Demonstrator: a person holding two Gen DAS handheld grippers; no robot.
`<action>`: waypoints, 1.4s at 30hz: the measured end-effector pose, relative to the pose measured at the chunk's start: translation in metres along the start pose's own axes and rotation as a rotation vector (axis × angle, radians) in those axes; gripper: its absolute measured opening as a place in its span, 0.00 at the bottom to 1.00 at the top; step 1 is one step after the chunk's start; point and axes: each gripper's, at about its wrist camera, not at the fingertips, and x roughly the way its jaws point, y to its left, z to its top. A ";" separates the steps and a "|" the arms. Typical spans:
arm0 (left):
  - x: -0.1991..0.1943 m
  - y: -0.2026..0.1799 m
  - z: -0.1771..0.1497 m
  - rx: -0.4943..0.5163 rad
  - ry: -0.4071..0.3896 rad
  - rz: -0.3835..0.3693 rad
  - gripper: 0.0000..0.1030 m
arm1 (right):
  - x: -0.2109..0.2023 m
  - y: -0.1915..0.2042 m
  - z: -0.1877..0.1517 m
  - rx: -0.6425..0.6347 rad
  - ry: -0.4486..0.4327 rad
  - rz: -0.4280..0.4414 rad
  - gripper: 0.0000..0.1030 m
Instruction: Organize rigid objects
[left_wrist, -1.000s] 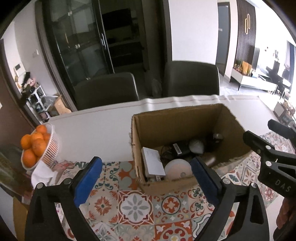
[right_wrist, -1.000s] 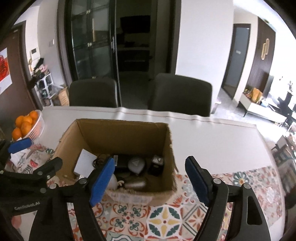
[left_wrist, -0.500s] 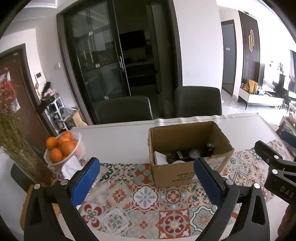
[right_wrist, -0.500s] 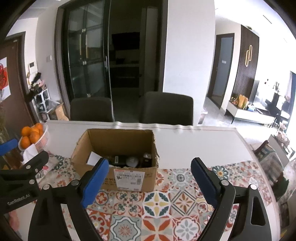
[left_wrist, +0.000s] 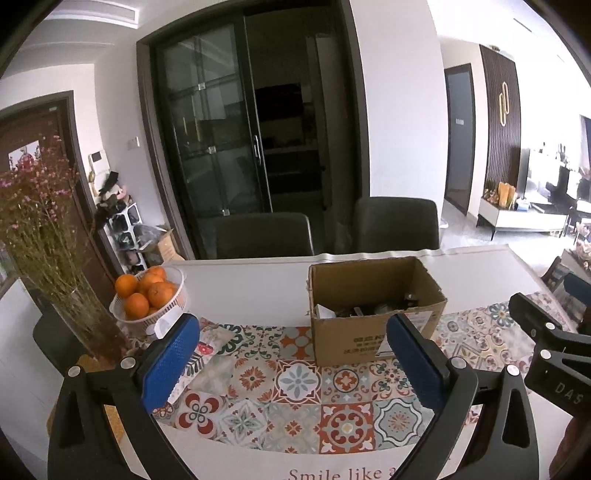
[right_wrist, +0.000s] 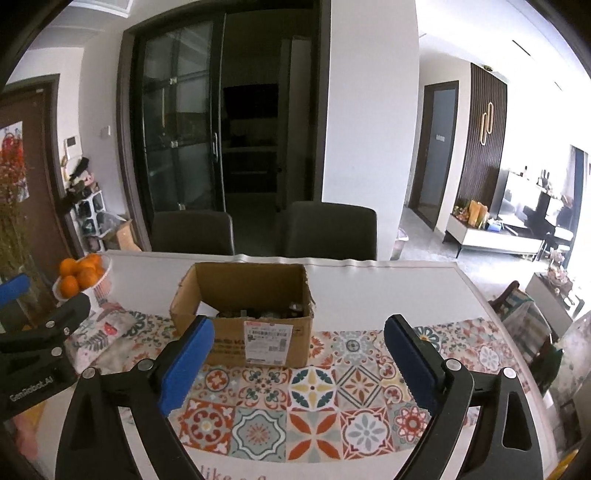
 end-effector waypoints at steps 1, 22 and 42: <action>-0.004 0.000 -0.001 -0.001 -0.006 0.001 1.00 | -0.005 0.000 -0.001 -0.002 -0.005 0.001 0.91; -0.060 -0.004 -0.004 0.007 -0.110 -0.001 1.00 | -0.058 -0.011 -0.008 0.032 -0.081 0.006 0.92; -0.076 -0.005 -0.005 0.010 -0.149 -0.008 1.00 | -0.071 -0.014 -0.009 0.030 -0.107 -0.001 0.92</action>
